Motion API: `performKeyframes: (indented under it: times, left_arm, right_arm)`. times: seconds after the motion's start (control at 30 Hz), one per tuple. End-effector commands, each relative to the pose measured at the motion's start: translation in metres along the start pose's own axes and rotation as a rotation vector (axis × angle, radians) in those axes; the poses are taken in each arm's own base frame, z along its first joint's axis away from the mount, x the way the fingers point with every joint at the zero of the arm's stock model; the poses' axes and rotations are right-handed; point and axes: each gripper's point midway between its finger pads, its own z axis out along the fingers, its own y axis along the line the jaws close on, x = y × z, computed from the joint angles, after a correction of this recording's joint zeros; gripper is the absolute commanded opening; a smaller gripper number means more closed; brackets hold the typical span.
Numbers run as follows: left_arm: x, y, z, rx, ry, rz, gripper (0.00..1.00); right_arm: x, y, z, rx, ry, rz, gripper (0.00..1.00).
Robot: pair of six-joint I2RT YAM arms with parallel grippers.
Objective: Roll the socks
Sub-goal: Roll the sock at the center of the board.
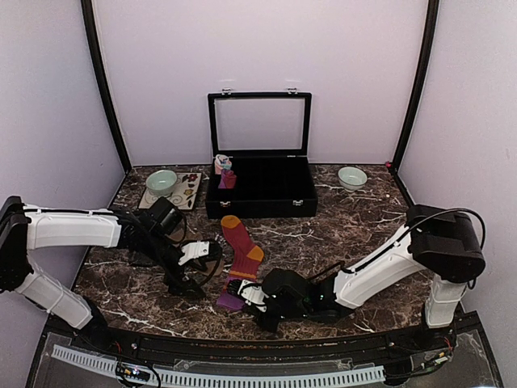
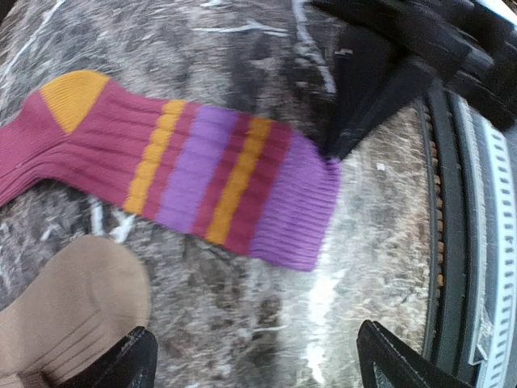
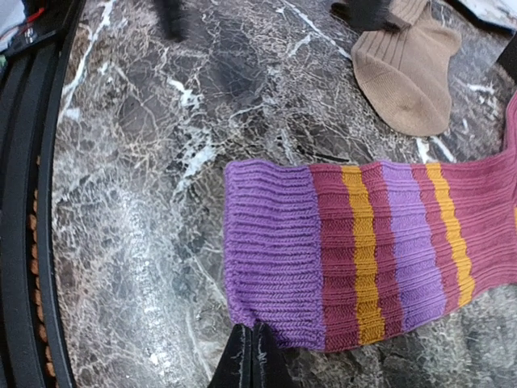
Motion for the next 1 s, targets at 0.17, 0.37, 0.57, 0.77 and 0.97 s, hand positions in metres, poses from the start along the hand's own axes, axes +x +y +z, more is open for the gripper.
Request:
performKeyframes:
  times: [0.17, 0.37, 0.57, 0.77, 0.97]
  left_arm:
    - [0.001, -0.033, 0.010, 0.074, -0.040, 0.137, 0.81]
    - [-0.001, -0.031, 0.023, 0.000, 0.008, 0.255, 0.74]
    - [-0.016, -0.021, 0.031, -0.045, -0.002, 0.323, 0.66]
    - [-0.021, -0.028, 0.041, -0.014, 0.010, 0.356, 0.55]
    - [-0.020, -0.029, 0.051, -0.005, 0.023, 0.396, 0.43]
  right_arm:
    - [0.023, -0.004, 0.000, -0.163, 0.068, 0.293, 0.00]
    - [0.027, -0.010, 0.001, -0.235, 0.082, 0.413, 0.00]
    - [0.031, -0.010, 0.006, -0.255, 0.130, 0.437, 0.00]
    - [0.032, -0.016, 0.005, -0.251, 0.150, 0.475, 0.00]
    - [0.036, -0.018, 0.003, -0.274, 0.156, 0.519, 0.00]
